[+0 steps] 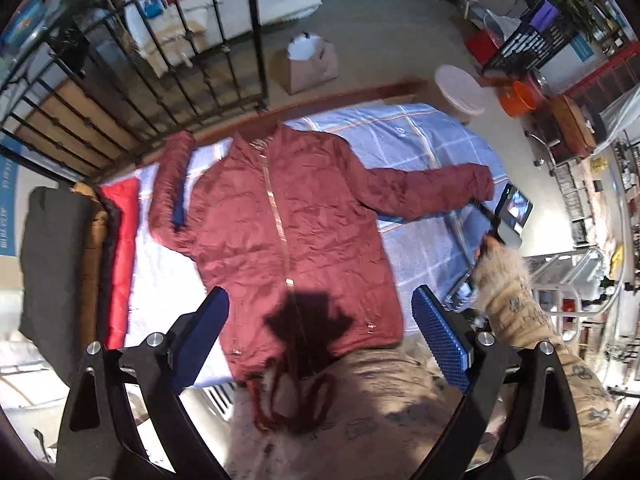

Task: Fold large clothes

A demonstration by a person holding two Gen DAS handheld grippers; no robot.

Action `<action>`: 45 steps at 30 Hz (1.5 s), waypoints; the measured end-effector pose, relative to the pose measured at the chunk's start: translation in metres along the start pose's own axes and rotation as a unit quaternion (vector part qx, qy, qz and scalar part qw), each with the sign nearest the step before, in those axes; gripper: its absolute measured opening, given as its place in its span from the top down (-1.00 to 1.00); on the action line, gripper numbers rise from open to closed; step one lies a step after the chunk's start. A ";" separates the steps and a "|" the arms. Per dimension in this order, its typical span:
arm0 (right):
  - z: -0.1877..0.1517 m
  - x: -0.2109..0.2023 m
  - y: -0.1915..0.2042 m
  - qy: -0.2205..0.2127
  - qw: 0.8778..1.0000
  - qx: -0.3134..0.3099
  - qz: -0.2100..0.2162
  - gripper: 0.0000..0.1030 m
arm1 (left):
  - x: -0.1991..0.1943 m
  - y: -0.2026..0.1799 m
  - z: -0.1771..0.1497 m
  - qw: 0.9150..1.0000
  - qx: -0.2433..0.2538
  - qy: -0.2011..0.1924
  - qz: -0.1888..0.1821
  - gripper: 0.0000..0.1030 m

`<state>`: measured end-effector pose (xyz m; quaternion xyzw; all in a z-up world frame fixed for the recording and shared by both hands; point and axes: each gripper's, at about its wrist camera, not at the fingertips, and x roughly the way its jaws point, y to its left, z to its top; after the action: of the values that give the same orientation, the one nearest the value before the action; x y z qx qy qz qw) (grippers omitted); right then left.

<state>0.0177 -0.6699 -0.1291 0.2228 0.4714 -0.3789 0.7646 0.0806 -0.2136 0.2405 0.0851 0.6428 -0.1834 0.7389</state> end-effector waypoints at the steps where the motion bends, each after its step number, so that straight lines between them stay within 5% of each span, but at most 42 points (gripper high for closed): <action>1: 0.015 0.005 -0.002 -0.014 1.000 -0.009 0.001 -0.55 | 0.005 -0.009 0.000 1.000 0.021 0.001 0.002 -0.78; 5: 0.043 0.039 0.005 0.019 0.998 -0.064 -0.004 -0.47 | 0.045 -0.013 -0.008 0.997 0.062 0.032 -0.014 -0.80; 6: 0.043 0.043 0.009 0.026 0.997 -0.077 0.002 -0.32 | 0.061 -0.003 -0.012 0.997 0.052 0.052 -0.023 -0.80; 8: 0.040 0.050 0.019 0.066 0.993 -0.095 0.028 0.83 | 0.092 0.029 -0.023 0.995 0.000 0.090 -0.043 -0.80; 11: 0.045 0.025 0.028 0.086 0.983 -0.107 0.120 0.85 | 0.127 0.085 -0.046 0.986 -0.092 0.129 -0.047 -0.80; 13: 0.069 -0.001 0.002 0.071 0.978 -0.032 0.193 0.85 | 0.144 0.122 -0.059 0.977 -0.149 0.141 -0.056 -0.80; 15: 0.105 -0.013 -0.065 0.049 0.960 0.125 0.246 0.85 | 0.155 0.157 -0.072 0.968 -0.204 0.138 -0.051 -0.80; 17: 0.124 -0.008 -0.109 0.042 0.967 0.176 0.178 0.86 | 0.161 0.185 -0.083 0.961 -0.244 0.124 -0.033 -0.80; 19: 0.137 0.004 -0.130 0.049 0.988 0.145 0.015 0.97 | 0.161 0.203 -0.087 0.960 -0.264 0.093 -0.003 -0.80; 20: 0.139 0.008 -0.130 0.055 0.990 0.129 -0.015 0.97 | 0.160 0.207 -0.086 0.963 -0.258 0.072 0.031 -0.80; 22: 0.134 0.016 -0.126 0.069 0.991 0.116 0.008 0.89 | 0.159 0.207 -0.084 0.963 -0.238 0.016 0.123 -0.80; 24: 0.118 0.004 -0.113 0.041 0.992 0.108 0.047 0.89 | 0.165 0.201 -0.084 0.962 -0.225 -0.009 0.157 -0.80; 26: 0.099 -0.003 -0.089 0.037 0.995 0.063 0.072 0.29 | 0.179 0.196 -0.088 0.963 -0.233 0.001 0.131 -0.80; 27: 0.087 -0.001 -0.077 0.044 0.996 0.038 0.073 -0.33 | 0.185 0.193 -0.091 0.965 -0.237 0.009 0.115 -0.80; 28: 0.079 0.001 -0.074 0.046 0.996 0.024 0.066 -0.46 | 0.190 0.190 -0.094 0.965 -0.239 0.015 0.104 -0.80; 33: 0.045 0.026 -0.099 0.060 0.993 0.084 0.059 -0.46 | 0.210 0.175 -0.107 0.967 -0.234 0.041 0.090 -0.80; 37: 0.022 0.075 -0.128 0.123 0.952 0.232 0.158 -0.46 | 0.219 0.174 -0.109 0.966 -0.234 0.047 0.101 -0.80; 40: 0.019 0.085 -0.129 0.104 0.930 0.296 0.189 -0.41 | 0.220 0.175 -0.106 0.966 -0.234 0.043 0.101 -0.80; 41: 0.023 0.087 -0.123 0.101 0.932 0.290 0.190 -0.23 | 0.219 0.175 -0.107 0.966 -0.232 0.040 0.104 -0.80; 42: 0.030 0.085 -0.112 0.104 0.943 0.263 0.176 0.30 | 0.219 0.175 -0.108 0.966 -0.230 0.037 0.109 -0.80; 43: 0.035 0.082 -0.101 0.104 0.954 0.234 0.157 0.56 | 0.219 0.175 -0.108 0.966 -0.230 0.036 0.112 -0.80; 45: 0.052 0.058 -0.060 0.075 0.979 0.131 0.137 0.76 | 0.218 0.178 -0.112 0.965 -0.234 0.034 0.113 -0.80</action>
<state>0.0147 -0.7642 -0.1557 0.4118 0.4385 -0.3113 0.7357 0.0689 -0.0454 -0.0109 -0.0113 0.6787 0.0600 0.7319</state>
